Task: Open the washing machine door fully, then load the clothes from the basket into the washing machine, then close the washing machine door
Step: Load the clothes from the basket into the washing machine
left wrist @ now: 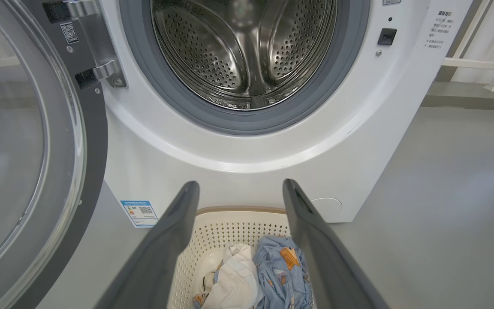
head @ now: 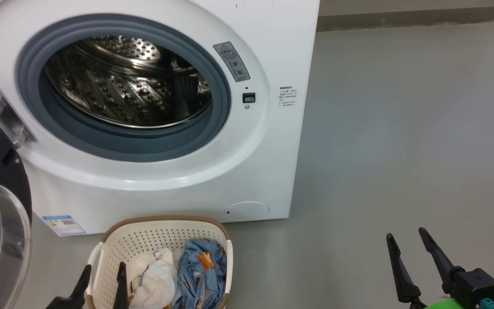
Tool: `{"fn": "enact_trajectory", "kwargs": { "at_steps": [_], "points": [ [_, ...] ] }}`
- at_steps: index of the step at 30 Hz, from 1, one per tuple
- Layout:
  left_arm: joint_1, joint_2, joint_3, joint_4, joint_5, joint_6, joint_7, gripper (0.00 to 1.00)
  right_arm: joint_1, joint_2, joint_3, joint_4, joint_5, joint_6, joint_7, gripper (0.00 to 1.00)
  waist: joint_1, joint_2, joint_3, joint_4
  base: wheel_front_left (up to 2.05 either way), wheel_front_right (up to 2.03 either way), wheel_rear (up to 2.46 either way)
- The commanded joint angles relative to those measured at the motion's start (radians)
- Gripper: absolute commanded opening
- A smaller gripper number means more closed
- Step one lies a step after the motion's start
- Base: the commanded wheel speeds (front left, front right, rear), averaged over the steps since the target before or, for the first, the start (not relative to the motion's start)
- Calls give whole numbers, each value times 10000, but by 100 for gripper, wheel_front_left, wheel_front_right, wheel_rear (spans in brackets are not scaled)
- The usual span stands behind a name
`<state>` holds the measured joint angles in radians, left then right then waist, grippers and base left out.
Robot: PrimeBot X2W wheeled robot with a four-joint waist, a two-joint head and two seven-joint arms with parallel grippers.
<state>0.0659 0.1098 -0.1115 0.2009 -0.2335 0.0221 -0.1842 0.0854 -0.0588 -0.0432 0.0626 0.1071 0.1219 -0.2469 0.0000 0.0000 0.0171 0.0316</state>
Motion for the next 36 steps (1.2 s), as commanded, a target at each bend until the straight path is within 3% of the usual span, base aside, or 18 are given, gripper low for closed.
{"fn": "enact_trajectory", "kwargs": {
  "at_steps": [1,7,23,36],
  "points": [
    [-600,148,246,-50,-45,0,-17,100,-195,-112,288,-300,1,88,-19,100,0,0,115,11,0,0,0],
    [-1413,105,-13,1353,-61,-220,-41,100,-418,-178,337,-413,49,88,-5,100,0,0,614,-3,0,0,0],
    [-4931,-392,-844,7308,-736,-1311,-168,100,-1557,-543,568,-743,315,88,-42,100,0,0,3044,-522,0,0,0],
    [-7266,-567,-1448,9727,-1508,-1519,-244,100,-2759,-694,883,-823,564,88,-136,100,0,0,5378,-1140,0,0,0]
  ]
}}
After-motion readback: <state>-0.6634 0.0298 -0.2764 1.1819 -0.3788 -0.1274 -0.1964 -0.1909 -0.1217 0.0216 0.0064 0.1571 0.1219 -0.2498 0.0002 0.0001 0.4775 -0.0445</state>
